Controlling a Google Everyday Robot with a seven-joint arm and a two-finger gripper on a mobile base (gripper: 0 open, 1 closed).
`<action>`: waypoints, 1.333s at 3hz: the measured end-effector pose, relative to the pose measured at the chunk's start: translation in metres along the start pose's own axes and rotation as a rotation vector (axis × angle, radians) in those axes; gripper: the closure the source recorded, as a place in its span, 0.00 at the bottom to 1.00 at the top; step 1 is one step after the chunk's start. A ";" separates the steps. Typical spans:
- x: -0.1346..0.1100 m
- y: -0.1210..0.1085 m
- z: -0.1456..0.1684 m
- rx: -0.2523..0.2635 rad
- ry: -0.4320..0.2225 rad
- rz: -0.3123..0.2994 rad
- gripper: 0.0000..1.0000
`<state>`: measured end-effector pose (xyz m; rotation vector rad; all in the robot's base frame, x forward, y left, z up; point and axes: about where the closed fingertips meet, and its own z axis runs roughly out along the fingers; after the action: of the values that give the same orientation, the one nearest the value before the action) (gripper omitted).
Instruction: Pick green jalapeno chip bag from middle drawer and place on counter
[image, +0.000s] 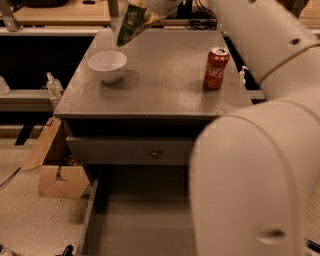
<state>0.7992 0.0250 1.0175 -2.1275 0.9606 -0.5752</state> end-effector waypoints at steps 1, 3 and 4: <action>0.022 0.010 0.066 -0.055 0.021 0.000 1.00; 0.079 -0.023 0.076 0.047 0.211 0.083 1.00; 0.078 -0.023 0.078 0.048 0.211 0.094 0.81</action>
Offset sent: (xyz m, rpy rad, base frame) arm 0.2333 -0.0329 0.0864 0.0141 -0.2124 -0.2453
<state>0.9080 0.0082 0.9925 -1.9960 1.1442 -0.7789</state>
